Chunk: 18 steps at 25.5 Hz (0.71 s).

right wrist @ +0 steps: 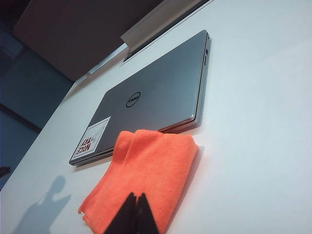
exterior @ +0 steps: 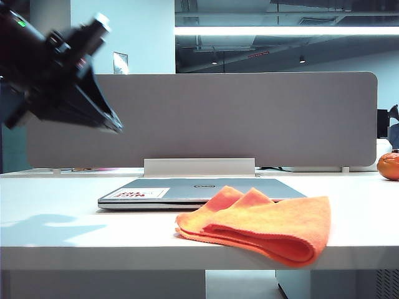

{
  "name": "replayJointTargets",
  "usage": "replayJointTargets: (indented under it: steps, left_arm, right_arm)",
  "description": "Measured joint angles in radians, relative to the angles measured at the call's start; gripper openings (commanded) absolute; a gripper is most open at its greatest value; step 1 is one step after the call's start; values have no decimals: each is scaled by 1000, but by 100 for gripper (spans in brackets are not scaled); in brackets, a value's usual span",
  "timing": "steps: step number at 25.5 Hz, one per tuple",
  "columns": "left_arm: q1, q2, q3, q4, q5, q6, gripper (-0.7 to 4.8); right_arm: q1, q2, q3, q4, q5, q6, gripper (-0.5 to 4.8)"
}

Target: Pick up the orange rag and put it over the laptop.

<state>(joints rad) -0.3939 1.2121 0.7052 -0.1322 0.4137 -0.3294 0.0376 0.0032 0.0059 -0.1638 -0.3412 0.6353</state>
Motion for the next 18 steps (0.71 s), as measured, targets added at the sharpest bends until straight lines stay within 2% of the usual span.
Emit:
replayJointTargets:
  steps: [4,8,13,18]
  left_arm:
    - [-119,104,2,89,-67,0,-6]
    - [-187,186,33,102,-111,0,-6]
    - [-245,266,105,104,-125,0,-6]
    - [-279,355,232,30,-145,5,-6]
  right_arm:
    - [0,0,0,0,0,-1,-5]
    - [0,0,0,0,1,-2,-5]
    - [0,0,0,0,2,-3,-5]
    - [0,0,0,0,4,-3,-5]
